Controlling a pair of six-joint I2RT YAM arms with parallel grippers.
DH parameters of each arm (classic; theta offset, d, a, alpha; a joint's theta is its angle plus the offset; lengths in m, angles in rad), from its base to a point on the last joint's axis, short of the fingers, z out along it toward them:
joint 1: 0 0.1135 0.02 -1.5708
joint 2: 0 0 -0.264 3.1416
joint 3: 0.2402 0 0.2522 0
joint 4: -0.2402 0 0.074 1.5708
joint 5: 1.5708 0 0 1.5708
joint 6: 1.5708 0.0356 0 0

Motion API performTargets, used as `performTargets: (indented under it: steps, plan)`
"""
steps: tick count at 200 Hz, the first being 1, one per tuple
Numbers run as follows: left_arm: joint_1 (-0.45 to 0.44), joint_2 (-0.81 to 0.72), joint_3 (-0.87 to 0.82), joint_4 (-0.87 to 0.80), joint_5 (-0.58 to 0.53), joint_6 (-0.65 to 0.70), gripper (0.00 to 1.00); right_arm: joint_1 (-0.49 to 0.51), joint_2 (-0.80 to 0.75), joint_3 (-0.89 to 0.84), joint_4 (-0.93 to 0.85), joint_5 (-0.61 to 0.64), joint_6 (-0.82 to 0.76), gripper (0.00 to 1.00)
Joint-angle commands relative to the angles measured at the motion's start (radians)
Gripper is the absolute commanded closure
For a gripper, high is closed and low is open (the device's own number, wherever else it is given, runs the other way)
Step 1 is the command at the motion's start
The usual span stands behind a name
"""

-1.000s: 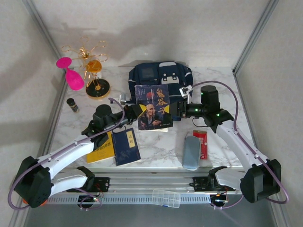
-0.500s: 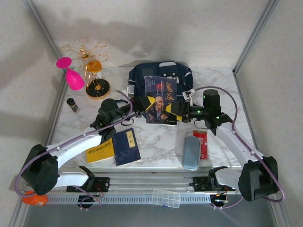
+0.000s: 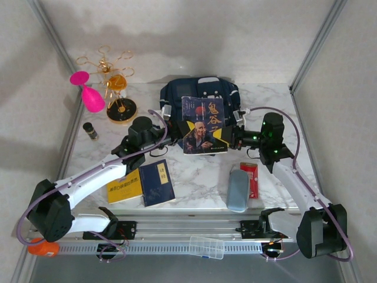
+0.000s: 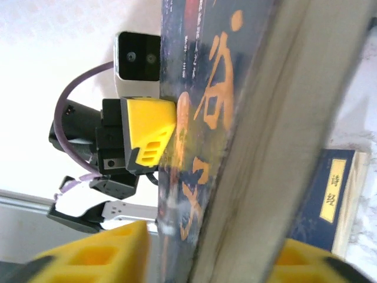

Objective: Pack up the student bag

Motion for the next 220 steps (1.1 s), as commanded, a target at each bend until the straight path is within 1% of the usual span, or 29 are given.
performTargets:
  steps: [1, 25, 36, 45, 50, 61, 68, 74, 91, 101, 115, 133, 145, 164, 185, 220]
  plan:
    - [0.006, 0.013, 0.045, -0.003, -0.015, 0.052, 1.0, -0.003, -0.007, -0.005, 0.001, -0.028, -0.025, 0.74]
    - [0.006, 0.017, 0.065, -0.076, -0.04, 0.094, 1.0, -0.009, 0.01, 0.018, -0.102, 0.006, -0.101, 0.93]
    - [0.006, 0.02, 0.07, -0.082, -0.037, 0.105, 0.99, -0.009, 0.015, 0.038, -0.155, 0.028, -0.141, 0.99]
    - [0.006, 0.024, 0.077, -0.093, -0.035, 0.12, 0.92, -0.011, 0.018, 0.054, -0.204, 0.057, -0.176, 1.0]
    - [0.006, 0.026, 0.081, -0.1, -0.036, 0.133, 0.86, -0.012, 0.022, 0.066, -0.244, 0.074, -0.2, 1.0]
    - [0.006, 0.03, 0.099, -0.152, -0.049, 0.184, 0.66, -0.02, 0.034, 0.095, -0.331, 0.124, -0.254, 1.0]
    - [0.004, 0.033, 0.119, -0.216, -0.075, 0.232, 0.57, -0.031, 0.046, 0.108, -0.375, 0.154, -0.278, 1.0]
    - [0.004, 0.036, 0.137, -0.271, -0.109, 0.275, 0.52, -0.045, 0.053, 0.118, -0.411, 0.178, -0.294, 1.0]
    - [-0.015, 0.059, 0.185, -0.399, -0.197, 0.418, 0.43, -0.091, 0.054, 0.141, -0.491, 0.256, -0.339, 1.0]
    - [-0.037, 0.096, 0.227, -0.479, -0.261, 0.506, 0.42, -0.118, 0.046, 0.16, -0.539, 0.313, -0.37, 1.0]
    - [-0.073, 0.183, 0.302, -0.567, -0.316, 0.626, 0.38, -0.161, 0.03, 0.158, -0.541, 0.346, -0.377, 1.0]
    - [-0.115, 0.298, 0.395, -0.632, -0.339, 0.746, 0.36, -0.219, 0.023, 0.141, -0.544, 0.368, -0.369, 1.0]
    - [-0.14, 0.35, 0.429, -0.632, -0.32, 0.823, 0.34, -0.258, 0.017, 0.135, -0.578, 0.408, -0.375, 1.0]
    - [-0.189, 0.428, 0.491, -0.667, -0.346, 0.939, 0.32, -0.312, -0.012, 0.109, -0.599, 0.46, -0.388, 1.0]
    - [-0.229, 0.526, 0.582, -0.744, -0.392, 1.031, 0.3, -0.359, -0.05, 0.059, -0.609, 0.497, -0.409, 1.0]
    - [-0.242, 0.608, 0.62, -0.732, -0.435, 1.114, 0.28, -0.435, -0.064, -0.002, -0.672, 0.54, -0.459, 1.0]
